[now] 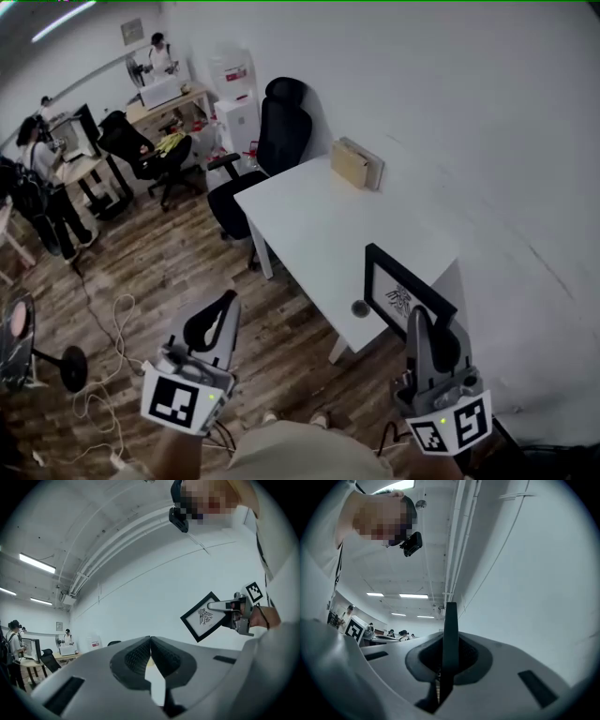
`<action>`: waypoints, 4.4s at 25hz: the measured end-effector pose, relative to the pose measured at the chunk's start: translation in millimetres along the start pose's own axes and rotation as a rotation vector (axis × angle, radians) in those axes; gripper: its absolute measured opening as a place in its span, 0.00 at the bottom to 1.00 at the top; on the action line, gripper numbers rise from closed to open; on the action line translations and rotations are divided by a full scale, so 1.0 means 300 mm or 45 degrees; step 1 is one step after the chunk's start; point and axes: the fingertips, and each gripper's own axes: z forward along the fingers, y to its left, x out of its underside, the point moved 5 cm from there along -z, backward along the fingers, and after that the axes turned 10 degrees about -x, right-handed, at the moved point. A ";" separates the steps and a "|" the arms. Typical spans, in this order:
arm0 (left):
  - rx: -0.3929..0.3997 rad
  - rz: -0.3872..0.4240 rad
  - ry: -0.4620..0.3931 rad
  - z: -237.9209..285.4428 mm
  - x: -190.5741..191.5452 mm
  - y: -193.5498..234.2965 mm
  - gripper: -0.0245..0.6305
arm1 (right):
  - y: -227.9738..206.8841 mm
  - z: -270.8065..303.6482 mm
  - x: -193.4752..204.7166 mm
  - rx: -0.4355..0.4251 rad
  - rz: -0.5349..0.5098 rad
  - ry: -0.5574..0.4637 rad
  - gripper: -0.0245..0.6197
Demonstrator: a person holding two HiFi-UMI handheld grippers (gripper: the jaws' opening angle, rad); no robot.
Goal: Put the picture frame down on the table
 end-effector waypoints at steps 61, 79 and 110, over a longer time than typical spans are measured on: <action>0.041 -0.174 0.193 0.896 0.583 1.061 0.07 | -0.254 1.398 0.803 0.076 0.698 0.230 0.09; 0.070 -0.249 0.253 1.311 0.794 1.166 0.07 | -0.489 1.700 1.097 0.109 0.701 0.314 0.09; 0.532 -0.101 0.610 2.282 1.258 1.078 0.07 | -1.137 2.047 1.916 0.536 1.184 0.422 0.09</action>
